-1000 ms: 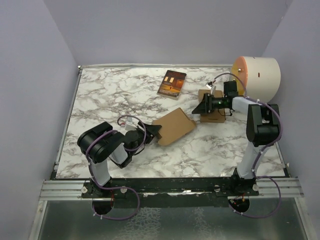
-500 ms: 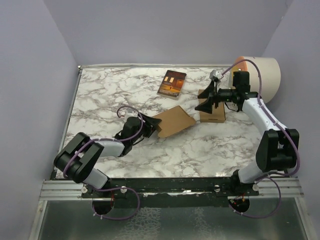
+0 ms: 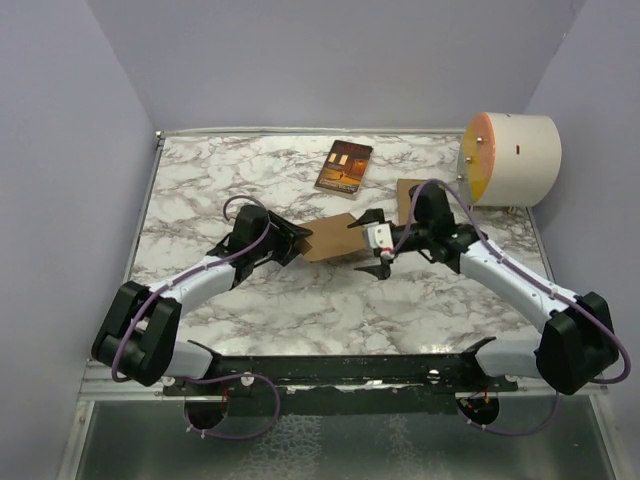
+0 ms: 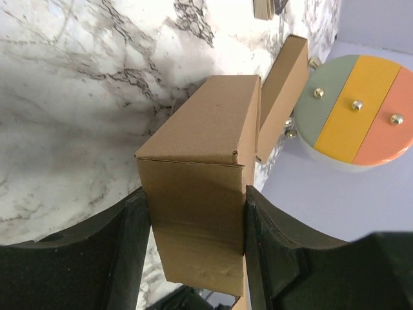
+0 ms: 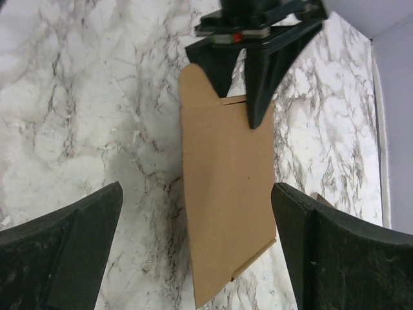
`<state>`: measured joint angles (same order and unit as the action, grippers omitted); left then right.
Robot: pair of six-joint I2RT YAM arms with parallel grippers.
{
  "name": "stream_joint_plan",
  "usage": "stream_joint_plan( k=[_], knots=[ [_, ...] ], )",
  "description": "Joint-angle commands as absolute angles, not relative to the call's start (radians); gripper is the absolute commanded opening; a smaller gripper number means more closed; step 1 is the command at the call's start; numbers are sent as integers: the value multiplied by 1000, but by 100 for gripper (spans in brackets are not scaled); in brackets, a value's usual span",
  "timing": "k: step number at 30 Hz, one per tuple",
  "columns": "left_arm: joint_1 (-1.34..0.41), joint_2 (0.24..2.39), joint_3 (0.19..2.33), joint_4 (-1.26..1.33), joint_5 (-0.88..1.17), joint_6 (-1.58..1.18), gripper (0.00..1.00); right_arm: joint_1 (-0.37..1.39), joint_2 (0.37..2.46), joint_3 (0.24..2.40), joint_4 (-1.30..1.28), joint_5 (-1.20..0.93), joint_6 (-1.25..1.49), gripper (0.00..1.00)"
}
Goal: Fold the paper box
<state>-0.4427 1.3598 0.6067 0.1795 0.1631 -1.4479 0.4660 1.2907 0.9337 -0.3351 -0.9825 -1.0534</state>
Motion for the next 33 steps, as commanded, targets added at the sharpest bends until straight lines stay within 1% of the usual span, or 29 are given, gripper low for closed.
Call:
stream_joint_plan(
  k=[1,5,10,15,25,33],
  knots=[
    [-423,1339,690,55,272,-1457,39,573,1288,823,-113,-682,-1107,100],
    [-417,1342,715,35,298,-1475,39,633,1306,744,91,-519,-1084,100],
    [-412,1340,716,32,316,-1494,39,689,1337,699,231,-396,-1082,99],
    [-408,1331,708,47,329,-1514,39,732,1372,647,333,-335,-1112,93],
    [-399,1322,694,69,345,-1540,39,771,1418,621,366,-332,-1135,81],
    [-399,1322,693,79,353,-1547,40,789,1449,618,414,-295,-1129,67]
  ],
)
